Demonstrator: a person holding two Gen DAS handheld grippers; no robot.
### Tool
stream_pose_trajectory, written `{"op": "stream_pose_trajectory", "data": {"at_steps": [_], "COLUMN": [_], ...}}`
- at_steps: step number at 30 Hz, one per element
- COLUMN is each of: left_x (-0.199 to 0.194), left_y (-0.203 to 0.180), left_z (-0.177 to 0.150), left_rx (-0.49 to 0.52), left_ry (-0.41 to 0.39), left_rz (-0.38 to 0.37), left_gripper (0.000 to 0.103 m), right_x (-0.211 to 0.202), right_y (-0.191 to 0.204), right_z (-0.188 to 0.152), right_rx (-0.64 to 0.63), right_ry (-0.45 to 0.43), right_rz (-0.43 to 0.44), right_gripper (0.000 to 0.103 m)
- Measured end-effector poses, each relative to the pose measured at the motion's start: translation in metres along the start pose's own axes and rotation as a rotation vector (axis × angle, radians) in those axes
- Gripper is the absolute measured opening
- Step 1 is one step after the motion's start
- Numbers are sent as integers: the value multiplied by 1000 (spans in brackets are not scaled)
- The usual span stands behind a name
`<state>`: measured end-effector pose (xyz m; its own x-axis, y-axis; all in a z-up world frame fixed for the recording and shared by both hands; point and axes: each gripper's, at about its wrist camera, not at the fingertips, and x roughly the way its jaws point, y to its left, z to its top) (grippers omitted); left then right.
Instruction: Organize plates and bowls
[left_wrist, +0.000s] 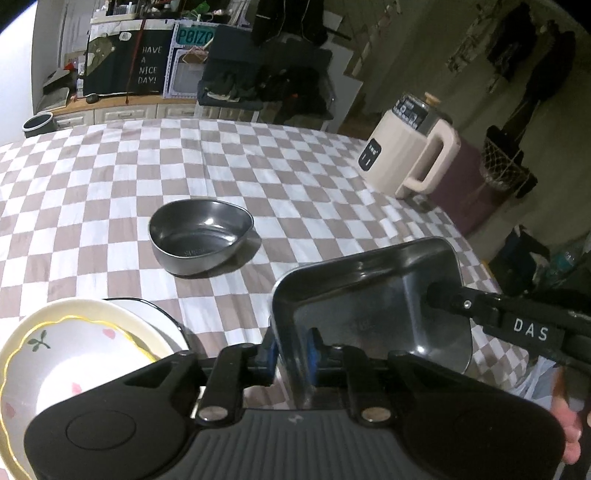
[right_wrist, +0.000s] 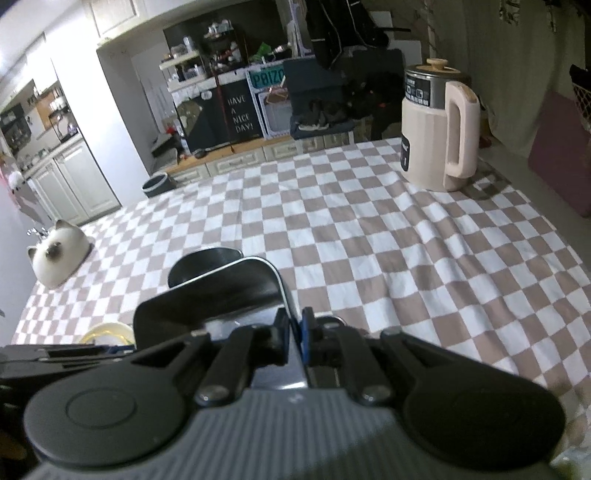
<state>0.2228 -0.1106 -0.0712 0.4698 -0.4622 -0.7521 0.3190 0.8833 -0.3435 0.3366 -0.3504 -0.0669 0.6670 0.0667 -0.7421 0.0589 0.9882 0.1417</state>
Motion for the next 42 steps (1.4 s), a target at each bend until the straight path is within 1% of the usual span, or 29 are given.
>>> {"op": "stream_pose_trajectory", "data": {"at_steps": [4,8,13,15,19,22,28,35,39,42], "left_x": [10,20,30,33,40,44,51,54,56,57], "left_y": [-7,-12,-18,-20,-21,-21,-16,-16,-17,-17], "left_z": [3,3,3,3,2,1,-1,-1,-2,-2], "left_rx": [8,3,18,23,37,40,18,20,23,20], "left_ry": [13,30,46,54,78,92,119,127,128,129], "left_rz": [-3,-11,-1,1,17,28,27,37,39,42], "left_gripper": [23,23,23,25,25,28,28,31,37,37], "right_x": [5,8,11,12,13,14,23,29,36,41], "right_y": [-1,-10,-16,-16,-13,-11,-8,-7,-5,-3], "right_z": [-3,-4,-4,-5,-4,-2,-1,-1,0,1], "right_rx": [-12,9,16,12,-9,-27,-88,-122,-141,-161], "right_ry": [21,36,56,66,72,72,93,116,132,140], "right_rz": [-46,-68,-95,-106,-124,-127,-143,-143,-148,-160], "right_gripper": [9,9,9,9,9,9,9,9,9,9]}}
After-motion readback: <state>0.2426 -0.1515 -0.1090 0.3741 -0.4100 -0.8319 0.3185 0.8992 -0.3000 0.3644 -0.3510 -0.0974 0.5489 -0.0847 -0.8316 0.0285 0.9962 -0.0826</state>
